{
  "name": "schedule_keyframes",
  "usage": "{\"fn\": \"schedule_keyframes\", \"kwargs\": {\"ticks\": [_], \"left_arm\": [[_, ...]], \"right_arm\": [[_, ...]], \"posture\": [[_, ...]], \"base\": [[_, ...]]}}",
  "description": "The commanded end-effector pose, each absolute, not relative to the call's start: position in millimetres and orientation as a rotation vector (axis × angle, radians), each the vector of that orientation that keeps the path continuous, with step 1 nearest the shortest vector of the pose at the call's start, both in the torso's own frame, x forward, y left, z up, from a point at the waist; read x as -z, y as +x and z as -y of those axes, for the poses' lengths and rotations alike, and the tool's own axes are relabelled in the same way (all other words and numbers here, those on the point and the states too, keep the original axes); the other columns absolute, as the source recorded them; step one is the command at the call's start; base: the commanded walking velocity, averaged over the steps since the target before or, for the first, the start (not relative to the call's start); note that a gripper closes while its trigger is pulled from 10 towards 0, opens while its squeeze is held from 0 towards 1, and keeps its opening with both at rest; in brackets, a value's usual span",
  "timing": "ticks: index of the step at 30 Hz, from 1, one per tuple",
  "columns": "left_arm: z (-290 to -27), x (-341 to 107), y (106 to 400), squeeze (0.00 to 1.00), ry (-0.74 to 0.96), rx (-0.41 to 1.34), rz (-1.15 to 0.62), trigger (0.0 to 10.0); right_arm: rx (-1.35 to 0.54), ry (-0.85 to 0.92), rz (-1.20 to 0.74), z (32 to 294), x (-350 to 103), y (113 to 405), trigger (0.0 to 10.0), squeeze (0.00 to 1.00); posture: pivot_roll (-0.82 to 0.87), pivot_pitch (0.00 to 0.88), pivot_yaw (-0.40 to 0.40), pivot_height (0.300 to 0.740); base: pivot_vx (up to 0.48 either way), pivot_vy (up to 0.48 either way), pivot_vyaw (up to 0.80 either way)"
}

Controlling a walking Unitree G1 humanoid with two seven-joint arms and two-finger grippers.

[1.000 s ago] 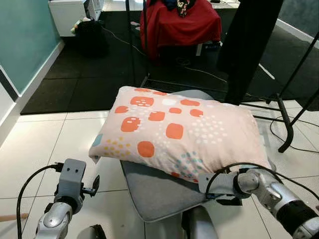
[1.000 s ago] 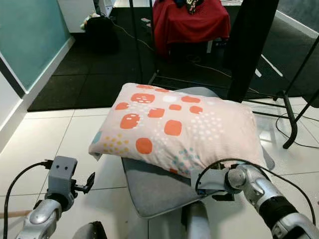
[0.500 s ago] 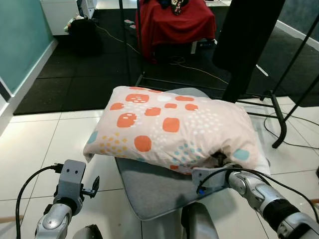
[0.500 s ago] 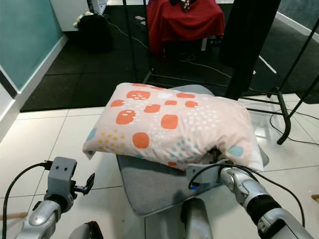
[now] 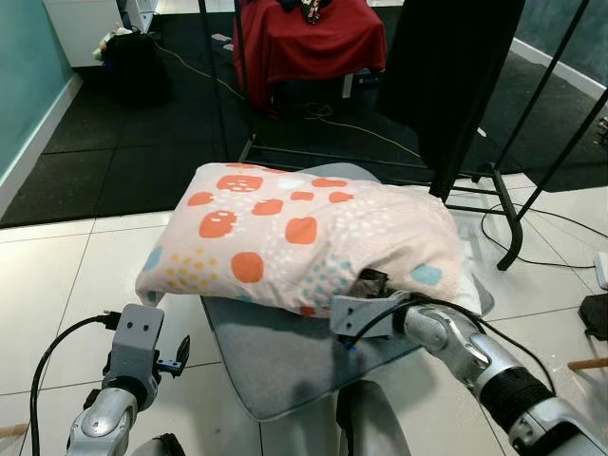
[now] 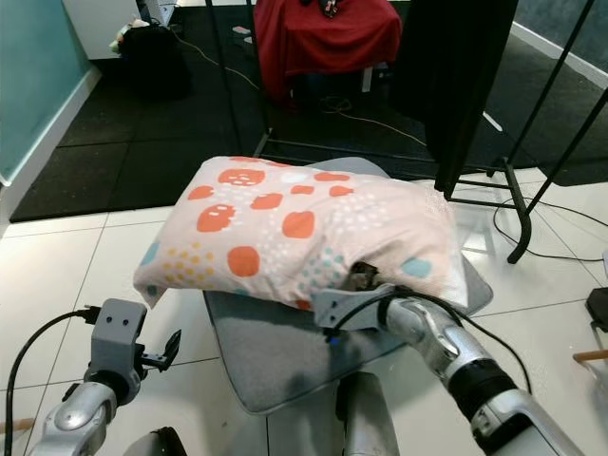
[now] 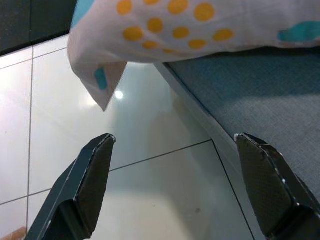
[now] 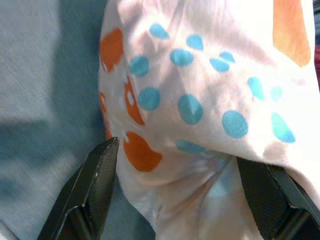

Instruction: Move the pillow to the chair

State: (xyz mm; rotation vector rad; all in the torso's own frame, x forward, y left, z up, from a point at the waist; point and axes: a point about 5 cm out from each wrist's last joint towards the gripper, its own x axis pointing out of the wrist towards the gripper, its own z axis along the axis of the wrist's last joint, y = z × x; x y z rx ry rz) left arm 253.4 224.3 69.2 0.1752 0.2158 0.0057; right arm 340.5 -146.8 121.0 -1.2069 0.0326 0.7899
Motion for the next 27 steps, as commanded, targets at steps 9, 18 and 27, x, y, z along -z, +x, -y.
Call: {"fn": "schedule_keyframes", "kwargs": {"ticks": [9, 18, 27], "left_arm": [[-218.3, -66.1, 250.5, 0.0, 0.168, 0.002, -0.234, 10.0], [-218.9, -65.3, 248.1, 0.0, 0.163, -0.005, -0.239, 10.0], [-217.8, -66.1, 248.1, 0.0, 0.16, -0.003, -0.237, 10.0]], "right_arm": [[-0.991, -0.959, -0.1, 130.2, -132.5, 330.2, 10.0, 0.0], [-0.802, -1.218, -0.208, 160.3, -113.0, 345.4, 10.0, 0.0], [-0.725, -1.411, -0.311, 184.1, -84.7, 340.1, 10.0, 0.0]], "posture": [[-0.14, 0.208, -0.03, 0.3], [-0.14, 0.219, -0.036, 0.3], [-0.14, 0.229, -0.036, 0.3]], "base": [[0.0, 0.0, 0.0], [0.0, 0.0, 0.0], [0.0, 0.0, 0.0]]}}
